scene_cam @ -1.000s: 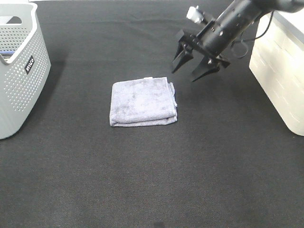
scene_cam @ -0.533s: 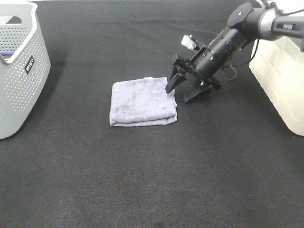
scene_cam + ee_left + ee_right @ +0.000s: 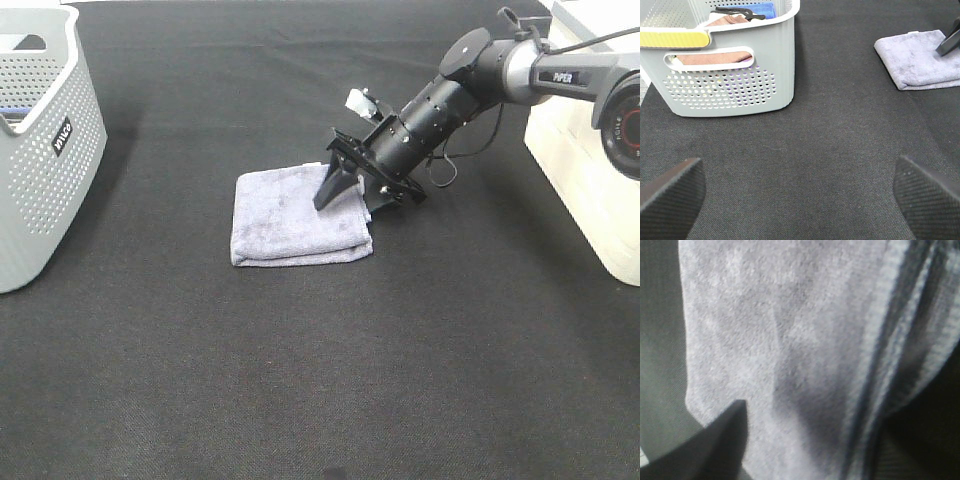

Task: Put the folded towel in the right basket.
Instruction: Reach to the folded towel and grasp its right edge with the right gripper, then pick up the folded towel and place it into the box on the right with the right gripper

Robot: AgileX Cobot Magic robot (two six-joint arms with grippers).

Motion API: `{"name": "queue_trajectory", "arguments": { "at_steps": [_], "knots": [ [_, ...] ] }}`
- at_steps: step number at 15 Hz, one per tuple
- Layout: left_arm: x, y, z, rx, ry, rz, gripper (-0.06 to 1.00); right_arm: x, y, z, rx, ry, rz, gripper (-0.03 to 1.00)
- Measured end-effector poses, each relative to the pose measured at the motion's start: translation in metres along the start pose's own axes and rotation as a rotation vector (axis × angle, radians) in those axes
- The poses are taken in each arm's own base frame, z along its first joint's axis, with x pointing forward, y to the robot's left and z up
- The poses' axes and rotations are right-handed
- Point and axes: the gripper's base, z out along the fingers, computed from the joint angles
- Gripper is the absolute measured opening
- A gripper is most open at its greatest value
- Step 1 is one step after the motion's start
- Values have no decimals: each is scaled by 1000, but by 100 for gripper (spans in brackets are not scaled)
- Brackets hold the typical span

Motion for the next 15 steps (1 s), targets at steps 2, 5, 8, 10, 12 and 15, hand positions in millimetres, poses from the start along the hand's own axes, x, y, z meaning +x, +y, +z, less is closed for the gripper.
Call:
{"name": "queue_trajectory", "arguments": {
  "at_steps": [2,5,8,10,12,15],
  "knots": [
    [0,0,0,0,0,0,97,0,-5,4,24,-5,7,28],
    [0,0,0,0,0,0,97,0,-6,5,24,-5,11,7],
    [0,0,0,0,0,0,97,-3,7,-14,47,-34,-39,7],
    [0,0,0,0,0,0,97,-8,32,-52,84,-100,-115,7],
    [0,0,0,0,0,0,97,-7,56,-93,158,-163,-204,7],
    [0,0,0,0,0,0,97,3,92,-161,295,-266,-328,7]
  ]
}}
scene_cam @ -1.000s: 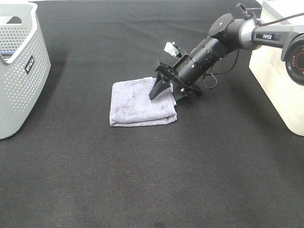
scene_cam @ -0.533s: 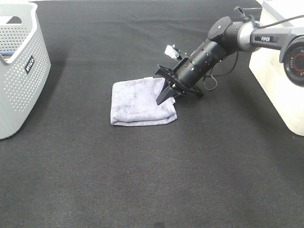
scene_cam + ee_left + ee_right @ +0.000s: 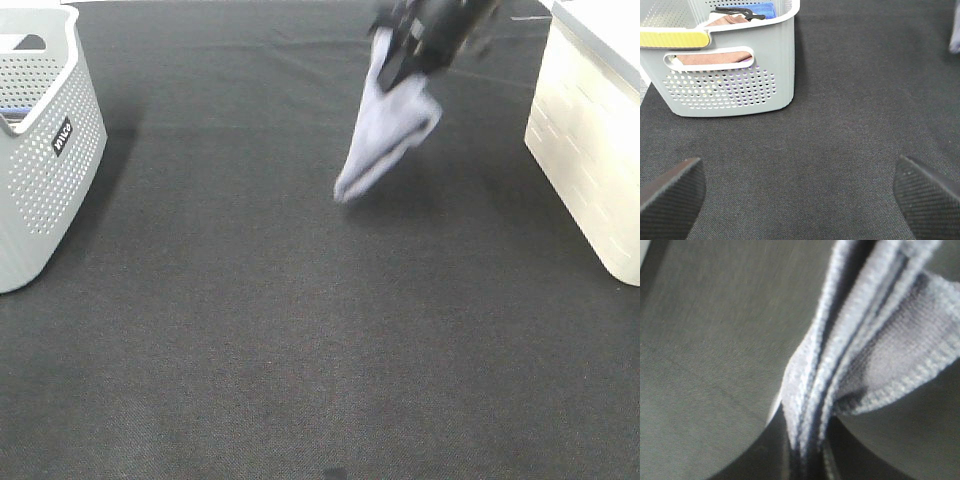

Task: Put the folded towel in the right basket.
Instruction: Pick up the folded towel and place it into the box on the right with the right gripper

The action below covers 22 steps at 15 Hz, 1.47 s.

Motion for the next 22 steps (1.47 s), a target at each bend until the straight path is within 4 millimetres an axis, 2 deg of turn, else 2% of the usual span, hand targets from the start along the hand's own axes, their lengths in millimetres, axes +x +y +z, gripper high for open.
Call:
{"name": "queue_trajectory", "arguments": {
  "at_steps": [1,2,3,6,8,11,14,17,18,21,22],
  "knots": [
    [0,0,0,0,0,0,97,-3,5,-24,44,-34,-26,7],
    [0,0,0,0,0,0,97,-6,10,-59,129,-84,-55,7],
    [0,0,0,0,0,0,97,-7,13,-84,194,-117,-70,7],
    [0,0,0,0,0,0,97,-2,7,-139,361,-175,-65,7],
    [0,0,0,0,0,0,97,7,-17,-170,410,-199,1,7],
    [0,0,0,0,0,0,97,28,-71,-205,486,-193,145,7],
    [0,0,0,0,0,0,97,54,-123,-235,490,-241,317,7],
    [0,0,0,0,0,0,97,76,-157,-257,504,-275,431,7],
    [0,0,0,0,0,0,97,80,-167,-254,508,-263,453,7],
    [0,0,0,0,0,0,97,82,-191,-222,477,-203,525,8],
    [0,0,0,0,0,0,97,84,-200,-210,467,-179,544,13]
  ]
}}
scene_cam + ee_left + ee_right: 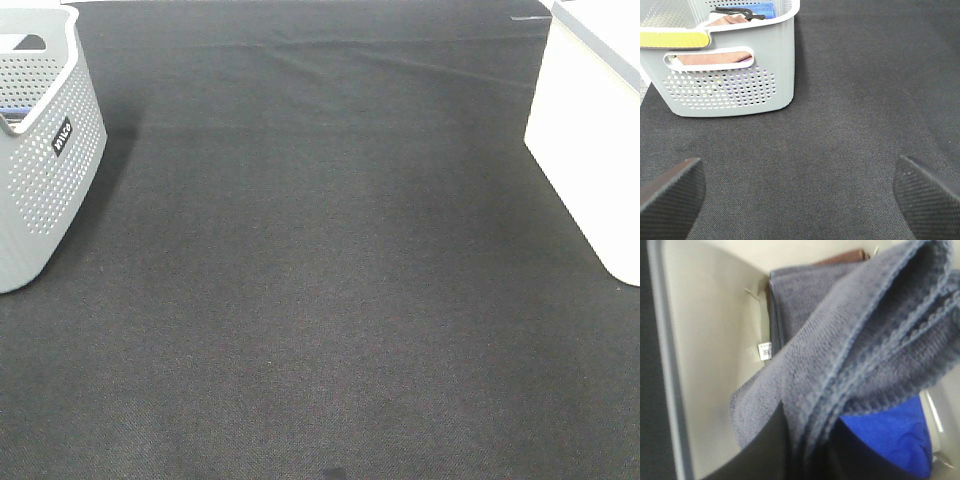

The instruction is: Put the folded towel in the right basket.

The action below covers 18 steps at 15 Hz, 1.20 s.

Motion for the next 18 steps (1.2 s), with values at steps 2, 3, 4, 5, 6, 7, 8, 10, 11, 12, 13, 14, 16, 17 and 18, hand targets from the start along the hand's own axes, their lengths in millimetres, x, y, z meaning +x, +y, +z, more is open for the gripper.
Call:
{"name": "queue_trajectory", "arguments": {
  "at_steps": [2,3,4,5,6,7,8,10,11,12,13,14,16,17,18],
  "knots": [
    [0,0,0,0,0,0,97,2,-4,22,-2,46,11,32],
    [0,0,0,0,0,0,97,3,-5,29,-2,59,14,42],
    [0,0,0,0,0,0,97,4,-5,31,-3,64,15,50],
    [0,0,0,0,0,0,97,4,-5,32,-5,66,25,55],
    [0,0,0,0,0,0,97,4,-3,32,-23,64,38,57],
    [0,0,0,0,0,0,97,4,-3,32,-23,64,38,57],
    [0,0,0,0,0,0,97,3,6,33,-63,62,38,58],
    [0,0,0,0,0,0,97,4,30,36,-106,68,-2,58],
    [0,0,0,0,0,0,97,4,44,35,-117,68,-31,58],
    [0,0,0,0,0,0,97,5,62,30,-123,63,-73,58],
    [0,0,0,0,0,0,97,6,78,22,-125,51,-114,58],
    [0,0,0,0,0,0,97,8,93,12,-131,35,-148,58],
    [0,0,0,0,0,0,97,13,123,-10,-142,-2,-213,58],
    [0,0,0,0,0,0,97,18,136,-23,-147,-17,-238,58],
    [0,0,0,0,0,0,97,25,144,-36,-150,-23,-258,58]
  ]
}}
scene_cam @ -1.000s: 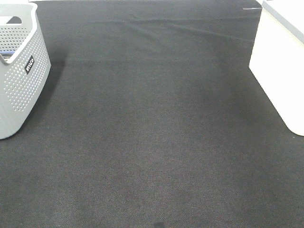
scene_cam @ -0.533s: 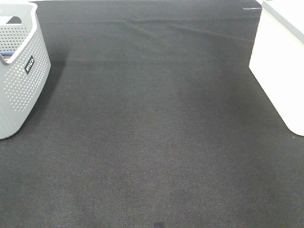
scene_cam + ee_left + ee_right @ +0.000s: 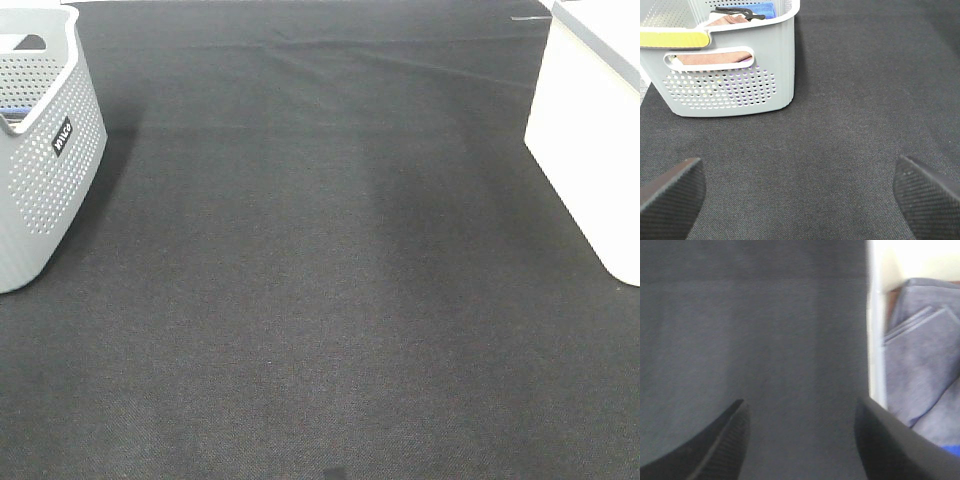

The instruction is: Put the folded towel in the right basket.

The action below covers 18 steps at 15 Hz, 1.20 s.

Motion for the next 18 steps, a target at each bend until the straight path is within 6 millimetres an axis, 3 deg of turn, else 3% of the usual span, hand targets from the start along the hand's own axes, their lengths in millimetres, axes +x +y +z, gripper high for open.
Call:
{"name": "queue_trajectory", "arguments": {
  "at_steps": [1,3,10,13,14,18],
  "knots": [
    [0,0,0,0,0,0,97,7,8,-12,0,1,-15,59],
    [0,0,0,0,0,0,97,40,12,-34,5,49,7,60],
    [0,0,0,0,0,0,97,168,17,-103,36,102,34,60],
    [0,0,0,0,0,0,97,229,19,-122,37,87,26,60],
    [0,0,0,0,0,0,97,261,19,-125,36,81,16,60],
    [0,0,0,0,0,0,97,330,16,-127,51,-7,-54,60]
  ]
}}
